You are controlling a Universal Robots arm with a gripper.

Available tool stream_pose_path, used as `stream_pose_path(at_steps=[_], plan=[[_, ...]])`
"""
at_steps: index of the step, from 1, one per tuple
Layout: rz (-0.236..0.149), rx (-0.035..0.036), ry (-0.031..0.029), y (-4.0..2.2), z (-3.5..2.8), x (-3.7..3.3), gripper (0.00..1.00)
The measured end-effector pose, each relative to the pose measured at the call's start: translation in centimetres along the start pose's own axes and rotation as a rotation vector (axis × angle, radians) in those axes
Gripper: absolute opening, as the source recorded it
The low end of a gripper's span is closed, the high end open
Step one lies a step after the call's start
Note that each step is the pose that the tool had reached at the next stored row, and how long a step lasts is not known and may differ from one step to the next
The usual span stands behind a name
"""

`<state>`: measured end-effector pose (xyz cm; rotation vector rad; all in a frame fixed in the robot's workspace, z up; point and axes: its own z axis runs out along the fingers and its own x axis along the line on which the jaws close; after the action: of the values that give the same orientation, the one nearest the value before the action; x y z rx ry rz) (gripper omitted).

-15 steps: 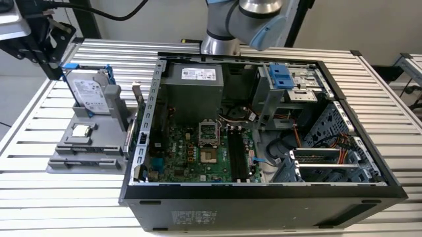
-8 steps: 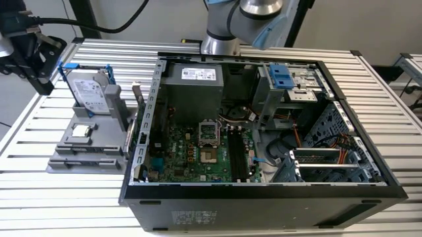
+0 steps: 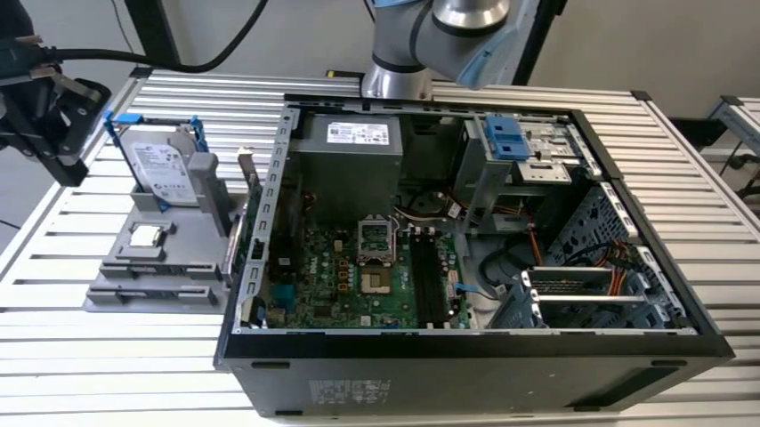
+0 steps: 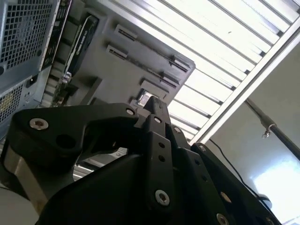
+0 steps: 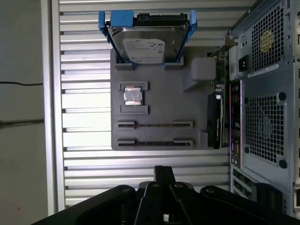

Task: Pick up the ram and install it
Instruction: 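Reach for the ram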

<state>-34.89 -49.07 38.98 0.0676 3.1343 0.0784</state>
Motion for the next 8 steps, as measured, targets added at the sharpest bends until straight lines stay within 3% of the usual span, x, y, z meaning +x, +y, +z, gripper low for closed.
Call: stream_pose_path(at_steps=[1,8], plan=[[0.0,0.0002,0.0036,0.0,0.0,0.0,0.0],[0.0,0.0002,0.0044,0.0,0.0,0.0,0.0]])
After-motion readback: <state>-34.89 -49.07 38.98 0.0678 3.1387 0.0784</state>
